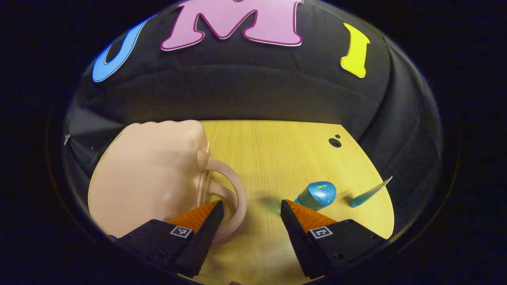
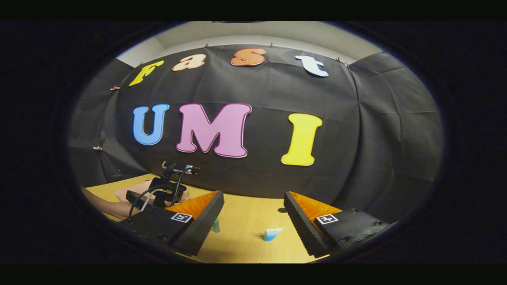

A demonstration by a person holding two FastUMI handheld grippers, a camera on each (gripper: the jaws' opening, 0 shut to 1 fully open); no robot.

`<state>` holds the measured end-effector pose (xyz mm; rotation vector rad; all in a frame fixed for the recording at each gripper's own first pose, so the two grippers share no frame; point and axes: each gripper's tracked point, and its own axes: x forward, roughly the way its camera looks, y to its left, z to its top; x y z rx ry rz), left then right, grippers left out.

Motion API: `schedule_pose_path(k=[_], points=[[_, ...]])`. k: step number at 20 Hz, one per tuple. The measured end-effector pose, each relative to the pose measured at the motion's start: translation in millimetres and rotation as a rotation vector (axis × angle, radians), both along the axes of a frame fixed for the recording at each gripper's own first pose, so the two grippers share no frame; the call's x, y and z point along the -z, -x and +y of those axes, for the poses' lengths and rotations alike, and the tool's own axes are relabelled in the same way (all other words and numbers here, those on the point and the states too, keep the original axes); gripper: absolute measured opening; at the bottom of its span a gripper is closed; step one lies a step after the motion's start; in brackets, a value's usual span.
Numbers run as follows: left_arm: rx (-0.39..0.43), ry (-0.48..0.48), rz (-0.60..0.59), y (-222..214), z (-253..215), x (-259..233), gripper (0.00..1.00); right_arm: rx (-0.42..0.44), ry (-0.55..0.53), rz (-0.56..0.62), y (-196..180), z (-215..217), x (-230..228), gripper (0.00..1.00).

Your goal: First open the suitcase, pack the skin care products into it, and then close the suitcase.

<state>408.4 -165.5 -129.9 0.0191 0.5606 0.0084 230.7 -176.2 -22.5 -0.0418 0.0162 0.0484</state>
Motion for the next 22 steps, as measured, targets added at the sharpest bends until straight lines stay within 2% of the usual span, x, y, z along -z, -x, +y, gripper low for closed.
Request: schedule_pose_path(k=[1,3,4,5,6,7,8,9,12,13,14,15,16,18,22], points=[[-0.019,-0.019,0.018,-4.3,2.3,3.4,0.92,0.003,-0.018,0.012,-2.8,-4.0,3.0,0.96],[-0.044,-0.031,0.051,-12.2,4.1,15.0,0.84,0.007,-0.046,0.013,-6.3,-12.0,3.2,0.97],[-0.066,-0.024,0.075,-15.0,5.7,22.5,0.73,0.019,-0.05,0.003,-7.7,-17.5,0.6,0.97],[-0.103,-0.034,0.089,-20.2,11.4,27.0,0.69,0.033,-0.054,-0.007,-8.3,-24.0,-1.9,0.97],[-0.16,-0.061,0.097,-22.6,24.2,30.8,0.6,0.049,-0.06,-0.012,-8.4,-30.0,-3.4,0.97],[-0.182,-0.049,0.123,-19.3,26.2,30.9,0.49,0.065,-0.067,-0.012,-8.4,-35.4,-3.1,0.97],[-0.188,-0.046,0.13,-24.6,24.4,39.3,0.27,0.074,-0.07,-0.007,-7.8,-38.6,-0.2,0.97],[-0.167,-0.049,0.121,-27.1,23.0,36.9,0.27,0.08,-0.065,0.002,-6.1,-40.5,3.8,0.96],[-0.075,-0.051,0.077,-29.3,10.5,20.7,0.14,0.089,-0.031,0.015,-1.9,-43.7,8.6,0.97],[-0.049,-0.05,0.067,-27.1,8.7,14.4,0.15,0.088,-0.026,0.015,-1.4,-42.1,8.1,0.96],[-0.032,-0.033,0.051,-25.1,8.2,7.3,0.1,0.085,-0.026,0.015,-0.6,-38.1,7.2,0.96],[-0.025,-0.001,0.039,-20.7,5.8,-2.8,0.08,0.081,-0.028,0.018,-0.2,-33.2,5.1,0.96],[-0.018,0.002,0.01,-17.4,9.6,-15.0,0.1,0.076,-0.032,0.013,1.4,-26.7,1.4,0.96],[-0.002,0.003,-0.063,-10.5,21.5,-50.0,0.07,0.069,-0.025,-0.014,4.2,-10.8,-9.0,0.96],[0.032,0.124,-0.152,17.9,52.9,-126.7,0.06,0.031,-0.02,-0.023,7.5,34.9,-18.2,0.97]])
